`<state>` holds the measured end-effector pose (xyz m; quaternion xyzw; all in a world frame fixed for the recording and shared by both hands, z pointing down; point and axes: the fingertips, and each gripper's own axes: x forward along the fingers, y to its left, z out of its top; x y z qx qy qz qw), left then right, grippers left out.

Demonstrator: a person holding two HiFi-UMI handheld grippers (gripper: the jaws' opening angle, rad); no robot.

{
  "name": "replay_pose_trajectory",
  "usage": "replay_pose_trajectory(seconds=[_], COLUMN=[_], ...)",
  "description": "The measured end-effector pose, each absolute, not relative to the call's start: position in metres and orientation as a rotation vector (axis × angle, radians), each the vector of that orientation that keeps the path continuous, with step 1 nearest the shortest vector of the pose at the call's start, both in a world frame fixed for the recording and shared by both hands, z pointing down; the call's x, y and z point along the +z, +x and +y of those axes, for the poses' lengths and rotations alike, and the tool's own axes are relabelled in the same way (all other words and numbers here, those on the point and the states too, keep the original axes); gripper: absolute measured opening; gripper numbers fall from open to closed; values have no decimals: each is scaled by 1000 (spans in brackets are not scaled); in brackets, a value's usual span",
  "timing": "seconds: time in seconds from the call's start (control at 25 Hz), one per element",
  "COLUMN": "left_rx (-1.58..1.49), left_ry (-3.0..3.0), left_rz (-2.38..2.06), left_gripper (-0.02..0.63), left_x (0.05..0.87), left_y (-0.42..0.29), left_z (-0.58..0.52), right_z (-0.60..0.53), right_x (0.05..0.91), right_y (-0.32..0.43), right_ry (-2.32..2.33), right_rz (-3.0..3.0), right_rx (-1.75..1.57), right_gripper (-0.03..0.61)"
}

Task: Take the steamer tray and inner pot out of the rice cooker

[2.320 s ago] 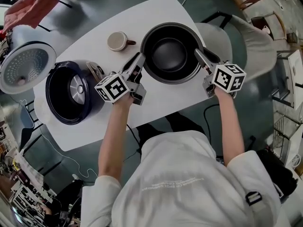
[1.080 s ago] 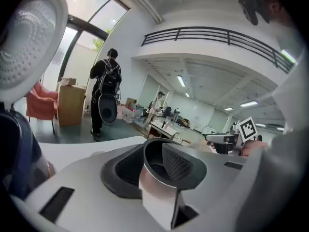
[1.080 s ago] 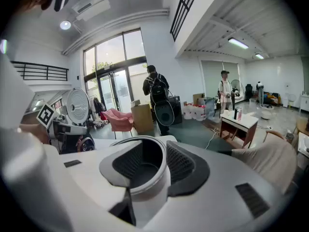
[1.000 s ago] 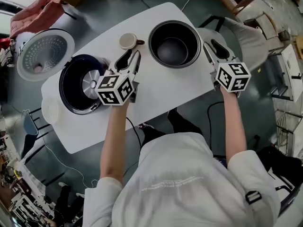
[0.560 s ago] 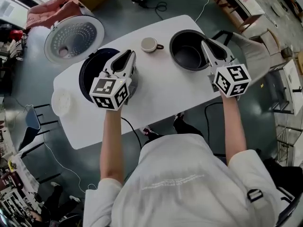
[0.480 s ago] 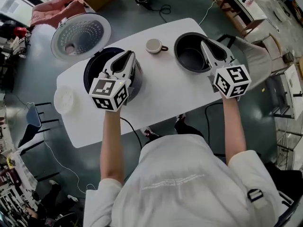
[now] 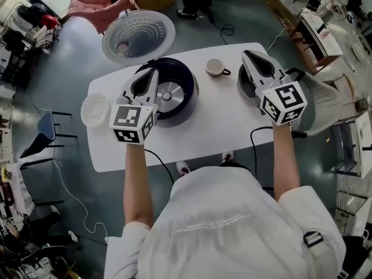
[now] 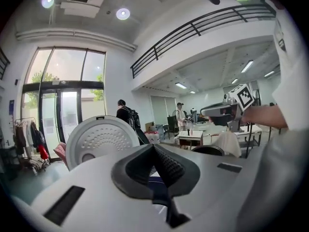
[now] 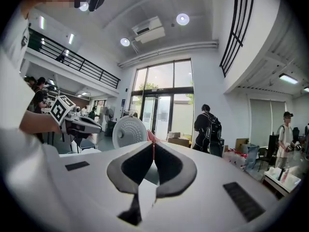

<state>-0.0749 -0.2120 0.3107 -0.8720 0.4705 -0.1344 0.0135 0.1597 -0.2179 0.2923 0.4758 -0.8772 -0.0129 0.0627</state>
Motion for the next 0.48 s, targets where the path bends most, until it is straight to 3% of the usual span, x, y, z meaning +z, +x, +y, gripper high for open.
replay_pose_trajectory(seconds=[0.48], left_rx=[-343], left_ry=[-2533], left_rz=[1565], left_gripper=[15], left_x=[268], left_y=[-131], left_z=[-191], right_z=[-212], right_x=[267], right_y=[72], right_ry=[1239], right_rz=[-2786], right_rx=[-102], right_gripper=[31])
